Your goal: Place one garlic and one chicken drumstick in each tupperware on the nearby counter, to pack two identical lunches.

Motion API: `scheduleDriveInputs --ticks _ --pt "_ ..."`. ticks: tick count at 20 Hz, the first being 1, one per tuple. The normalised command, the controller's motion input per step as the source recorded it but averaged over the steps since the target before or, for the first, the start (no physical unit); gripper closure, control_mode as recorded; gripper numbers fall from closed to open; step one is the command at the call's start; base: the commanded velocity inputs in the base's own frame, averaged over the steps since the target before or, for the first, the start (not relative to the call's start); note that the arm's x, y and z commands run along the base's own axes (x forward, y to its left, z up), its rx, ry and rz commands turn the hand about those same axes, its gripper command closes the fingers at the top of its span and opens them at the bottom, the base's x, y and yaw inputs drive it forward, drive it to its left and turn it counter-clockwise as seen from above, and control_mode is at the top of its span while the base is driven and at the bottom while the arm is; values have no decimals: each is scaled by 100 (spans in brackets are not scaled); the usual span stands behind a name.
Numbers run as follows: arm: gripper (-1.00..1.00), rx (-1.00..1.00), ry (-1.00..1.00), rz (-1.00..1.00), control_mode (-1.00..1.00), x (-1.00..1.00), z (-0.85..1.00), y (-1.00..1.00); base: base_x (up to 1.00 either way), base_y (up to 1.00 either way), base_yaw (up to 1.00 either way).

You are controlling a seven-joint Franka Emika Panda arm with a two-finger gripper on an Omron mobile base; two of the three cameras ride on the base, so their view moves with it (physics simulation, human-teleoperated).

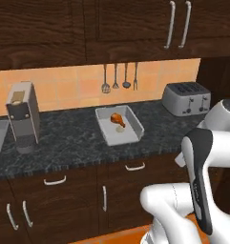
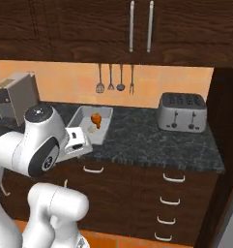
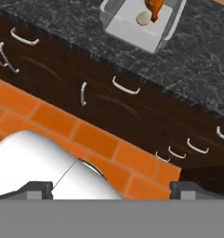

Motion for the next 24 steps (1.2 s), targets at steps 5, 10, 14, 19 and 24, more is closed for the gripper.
scheduleDriveInputs --ticks 5,10,14,19,24 --pt "-100 0 0 0 100 0 0 0 -66 -100 -23" --pt "-100 0 0 0 100 0 0 0 -11 -100 -11" --pt "-100 0 0 0 100 0 0 0 1 -100 -1" --pt "-100 0 0 0 100 0 0 0 6 -100 0" --pt "-100 0 0 0 100 0 0 0 15 -100 0"
